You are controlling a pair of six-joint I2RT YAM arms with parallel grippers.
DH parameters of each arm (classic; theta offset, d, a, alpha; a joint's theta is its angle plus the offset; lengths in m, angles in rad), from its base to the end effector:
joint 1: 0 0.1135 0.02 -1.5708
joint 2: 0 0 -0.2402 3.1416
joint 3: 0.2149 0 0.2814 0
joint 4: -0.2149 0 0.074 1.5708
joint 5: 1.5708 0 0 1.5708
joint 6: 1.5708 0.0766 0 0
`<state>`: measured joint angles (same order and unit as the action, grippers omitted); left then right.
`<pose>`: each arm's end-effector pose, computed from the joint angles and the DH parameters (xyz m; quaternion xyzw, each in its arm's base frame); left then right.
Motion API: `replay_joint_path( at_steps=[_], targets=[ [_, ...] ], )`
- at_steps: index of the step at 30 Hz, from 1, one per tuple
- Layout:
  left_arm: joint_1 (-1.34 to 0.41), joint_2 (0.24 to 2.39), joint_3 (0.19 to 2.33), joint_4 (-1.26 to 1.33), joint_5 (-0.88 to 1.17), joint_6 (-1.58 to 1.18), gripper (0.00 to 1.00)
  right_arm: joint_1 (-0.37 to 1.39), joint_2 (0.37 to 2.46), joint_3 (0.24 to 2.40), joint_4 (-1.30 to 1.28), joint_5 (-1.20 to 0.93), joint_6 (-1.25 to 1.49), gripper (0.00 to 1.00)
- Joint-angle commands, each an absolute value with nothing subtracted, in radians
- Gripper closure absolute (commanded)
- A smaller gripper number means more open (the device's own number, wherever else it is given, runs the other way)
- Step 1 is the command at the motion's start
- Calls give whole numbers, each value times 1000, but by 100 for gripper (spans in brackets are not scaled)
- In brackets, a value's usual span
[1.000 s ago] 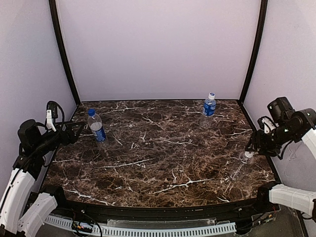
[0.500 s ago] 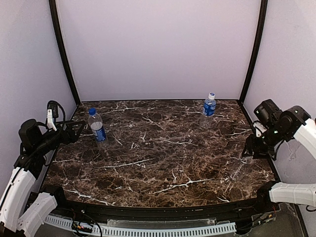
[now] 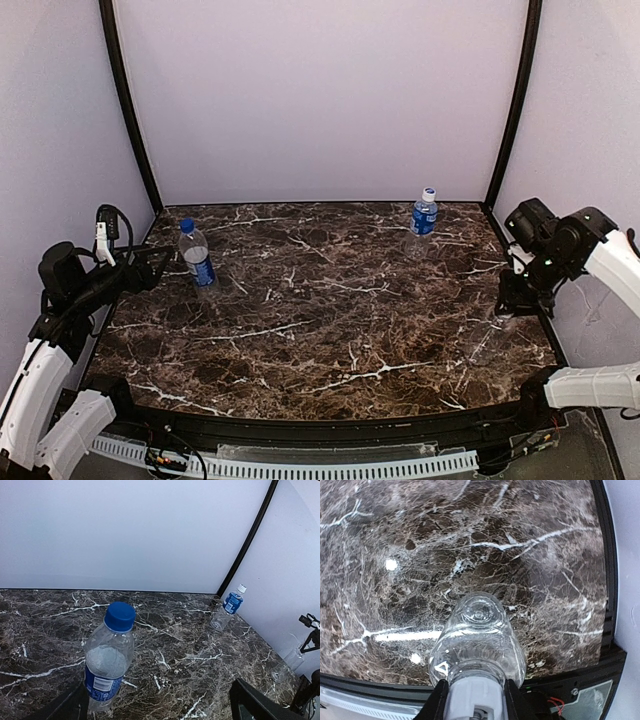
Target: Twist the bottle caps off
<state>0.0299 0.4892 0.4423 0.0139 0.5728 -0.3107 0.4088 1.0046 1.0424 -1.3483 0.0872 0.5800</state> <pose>0.2249 -0.0348 0.2689 0.0768 0.7127 -0.2944 0.6320 0.1883 0.0743 0.2413 0.0903 0.9865 0.0235 0.1346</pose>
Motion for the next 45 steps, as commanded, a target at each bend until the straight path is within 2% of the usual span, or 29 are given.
replay_joint_path(
  at_steps=[1,3,6,8,10,13,17,22,26,31,42,45],
  targets=[
    [29,481,431,33,631,-300,1,417,999,1068,-1458,103,562,88],
    [29,478,433,33,652,-292,1,417,998,1073,-1457,89,549,100],
    [29,469,448,30,703,-272,4,418,1007,1110,-1439,33,504,100],
    [19,457,479,38,760,-269,6,435,1018,1155,-1377,-100,451,100],
    [-8,457,535,17,803,-223,7,481,1032,1206,-1251,-274,427,100],
    [-45,487,626,-144,815,-122,7,589,1079,1251,-914,-408,435,100],
    [-126,548,706,-337,802,105,4,749,1283,1392,-677,-450,380,100],
    [-253,702,877,-659,799,491,1,885,1627,1802,-731,-471,245,100],
    [-419,846,1041,-863,587,679,1,935,1789,1968,-710,-543,220,100],
    [-492,940,1086,-774,523,646,1,956,1869,2060,-678,-589,228,100],
    [-579,1031,1064,-566,444,510,1,959,1884,2013,-604,-625,264,100],
    [-592,1047,1064,-546,438,489,6,959,1886,2008,-596,-626,265,100]
  ],
)
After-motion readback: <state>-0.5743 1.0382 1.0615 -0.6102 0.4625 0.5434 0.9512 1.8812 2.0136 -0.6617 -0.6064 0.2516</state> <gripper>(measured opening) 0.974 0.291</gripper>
